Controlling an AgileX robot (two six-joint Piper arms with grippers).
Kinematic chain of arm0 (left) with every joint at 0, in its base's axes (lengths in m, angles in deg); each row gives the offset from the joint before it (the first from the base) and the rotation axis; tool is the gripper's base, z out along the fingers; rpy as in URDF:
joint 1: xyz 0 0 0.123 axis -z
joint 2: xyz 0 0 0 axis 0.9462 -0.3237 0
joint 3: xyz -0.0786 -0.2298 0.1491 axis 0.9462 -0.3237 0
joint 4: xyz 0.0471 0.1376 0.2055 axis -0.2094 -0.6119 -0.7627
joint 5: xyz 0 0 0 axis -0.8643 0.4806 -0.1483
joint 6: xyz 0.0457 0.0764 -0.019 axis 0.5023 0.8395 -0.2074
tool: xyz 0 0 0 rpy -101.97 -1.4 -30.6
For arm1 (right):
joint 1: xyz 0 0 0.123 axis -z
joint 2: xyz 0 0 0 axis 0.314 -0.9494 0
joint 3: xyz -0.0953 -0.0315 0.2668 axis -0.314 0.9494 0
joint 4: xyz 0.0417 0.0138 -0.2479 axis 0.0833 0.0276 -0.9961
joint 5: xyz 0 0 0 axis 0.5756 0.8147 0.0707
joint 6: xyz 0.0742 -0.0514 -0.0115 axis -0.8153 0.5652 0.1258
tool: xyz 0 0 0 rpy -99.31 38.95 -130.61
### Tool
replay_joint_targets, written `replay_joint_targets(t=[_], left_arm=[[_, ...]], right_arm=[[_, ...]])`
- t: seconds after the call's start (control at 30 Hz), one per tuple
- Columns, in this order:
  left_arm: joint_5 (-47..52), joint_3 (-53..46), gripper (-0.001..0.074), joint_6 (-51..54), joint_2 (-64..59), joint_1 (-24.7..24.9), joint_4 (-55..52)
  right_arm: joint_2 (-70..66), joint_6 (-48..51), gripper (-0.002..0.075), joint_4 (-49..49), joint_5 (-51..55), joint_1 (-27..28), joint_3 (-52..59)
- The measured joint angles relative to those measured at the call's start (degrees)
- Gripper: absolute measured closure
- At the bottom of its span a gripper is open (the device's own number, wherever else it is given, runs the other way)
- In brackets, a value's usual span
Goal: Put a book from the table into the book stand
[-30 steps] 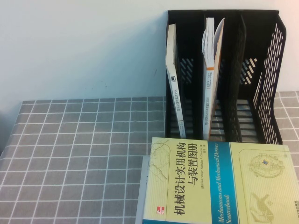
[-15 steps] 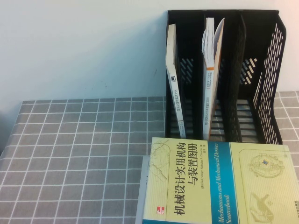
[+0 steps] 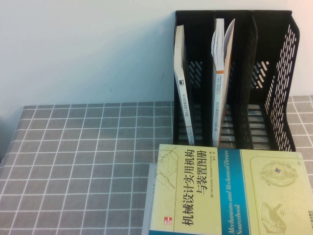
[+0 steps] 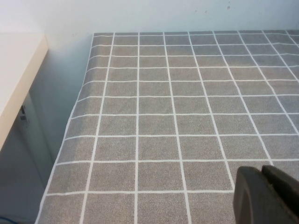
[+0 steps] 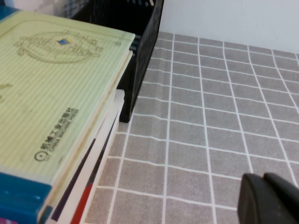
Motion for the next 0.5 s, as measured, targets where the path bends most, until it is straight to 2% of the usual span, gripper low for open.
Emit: replay_joint_targets(t=[0.5], left_arm=[[-0.23,0.0,0.0738,0.22,0.0,0.0,0.0]], right_arm=[[0.0,0.0,0.0729,0.0,-0.41,0.0,0.0]])
